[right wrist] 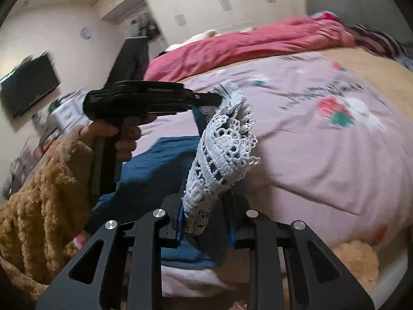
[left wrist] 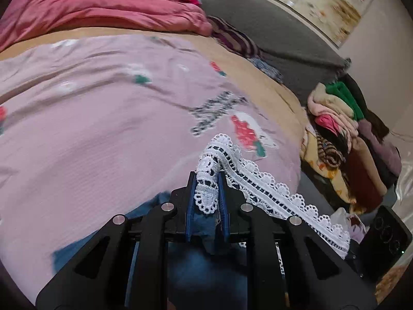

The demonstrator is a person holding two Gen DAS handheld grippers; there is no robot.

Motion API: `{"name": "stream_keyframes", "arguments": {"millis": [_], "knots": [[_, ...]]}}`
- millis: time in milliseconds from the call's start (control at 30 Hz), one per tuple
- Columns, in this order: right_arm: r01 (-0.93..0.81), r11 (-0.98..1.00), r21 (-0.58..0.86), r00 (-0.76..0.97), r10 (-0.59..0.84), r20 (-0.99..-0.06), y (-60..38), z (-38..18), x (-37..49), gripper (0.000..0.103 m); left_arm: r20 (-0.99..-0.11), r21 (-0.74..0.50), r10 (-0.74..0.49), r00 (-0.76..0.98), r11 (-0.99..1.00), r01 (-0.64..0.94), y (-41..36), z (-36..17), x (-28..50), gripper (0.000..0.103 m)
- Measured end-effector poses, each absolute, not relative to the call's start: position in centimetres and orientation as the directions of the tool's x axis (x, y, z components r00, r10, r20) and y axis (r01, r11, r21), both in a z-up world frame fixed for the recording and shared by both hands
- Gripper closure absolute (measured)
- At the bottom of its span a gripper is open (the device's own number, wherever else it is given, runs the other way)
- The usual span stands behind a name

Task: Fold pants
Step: 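Lift the lace edge with both tools and fold it over the denim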

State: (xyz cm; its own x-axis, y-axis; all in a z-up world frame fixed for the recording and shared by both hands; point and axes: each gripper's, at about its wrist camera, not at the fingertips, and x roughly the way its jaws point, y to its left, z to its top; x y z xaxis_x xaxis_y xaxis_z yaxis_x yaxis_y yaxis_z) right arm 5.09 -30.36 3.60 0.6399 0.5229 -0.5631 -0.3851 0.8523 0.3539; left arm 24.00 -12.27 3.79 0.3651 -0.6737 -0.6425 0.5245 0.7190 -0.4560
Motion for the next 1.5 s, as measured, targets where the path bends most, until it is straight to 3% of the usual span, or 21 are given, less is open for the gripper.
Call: {"name": "stream_keyframes", "arguments": {"millis": [267,367,400,467,533,667,867,967,1167,1233,1267,1500], "knots": [[-0.523,0.803,0.286,0.532,0.57,-0.627,-22.6,2.1,6.0,0.079,-0.682,-0.493,-0.612,0.401,0.789,0.366,-3.7,1.7,21.9,0.09],[-0.543,0.805,0.241,0.508,0.543,-0.669,-20.5,0.8,5.9,0.077,-0.616,-0.613,-0.673,0.409,0.736,0.288,-0.2,1.4,20.9,0.062],[-0.557,0.804,0.207,0.506,0.527,-0.683,-19.9,0.5,5.5,0.077,-0.583,-0.661,-0.699,0.414,0.705,0.258,0.9,1.3,20.8,0.058],[-0.591,0.8,0.104,0.53,0.482,-0.697,-18.3,0.3,4.5,0.076,-0.531,-0.737,-0.738,0.416,0.645,0.202,2.8,1.1,20.9,0.056],[-0.635,0.773,-0.009,0.555,0.447,-0.701,-16.4,0.4,3.6,0.074,-0.492,-0.783,-0.764,0.418,0.598,0.171,3.9,1.1,20.9,0.047],[-0.684,0.71,-0.168,0.59,0.402,-0.701,-13.8,-0.6,2.0,0.069,-0.548,-0.77,-0.744,0.381,0.627,0.117,3.8,0.1,20.9,0.039],[-0.686,0.707,-0.173,0.599,0.413,-0.687,-13.9,-0.9,1.7,0.054,-0.616,-0.718,-0.711,0.338,0.684,0.128,1.4,-0.8,20.6,0.04],[-0.668,0.727,-0.16,0.611,0.413,-0.675,-14.9,-0.8,1.3,0.052,-0.664,-0.663,-0.664,0.344,0.735,0.14,0.3,-0.9,20.6,0.083],[-0.646,0.72,-0.252,0.657,0.358,-0.664,-13.7,-1.2,-0.1,0.052,-0.688,-0.631,-0.639,0.344,0.761,0.151,-0.7,-0.6,20.8,0.089],[-0.645,0.72,-0.258,0.665,0.361,-0.654,-13.4,-1.0,-0.1,0.064,-0.688,-0.625,-0.636,0.35,0.764,0.16,-0.5,-0.3,20.4,0.091],[-0.656,0.714,-0.246,0.656,0.378,-0.653,-13.4,-0.9,-0.1,0.082,-0.687,-0.62,-0.634,0.355,0.766,0.168,-0.4,0.1,20.3,0.091],[-0.734,0.612,-0.295,0.622,0.432,-0.653,-10.9,-0.7,-1.2,0.084,-0.685,-0.603,-0.613,0.395,0.78,0.165,1.3,0.5,20.1,0.091]]}}
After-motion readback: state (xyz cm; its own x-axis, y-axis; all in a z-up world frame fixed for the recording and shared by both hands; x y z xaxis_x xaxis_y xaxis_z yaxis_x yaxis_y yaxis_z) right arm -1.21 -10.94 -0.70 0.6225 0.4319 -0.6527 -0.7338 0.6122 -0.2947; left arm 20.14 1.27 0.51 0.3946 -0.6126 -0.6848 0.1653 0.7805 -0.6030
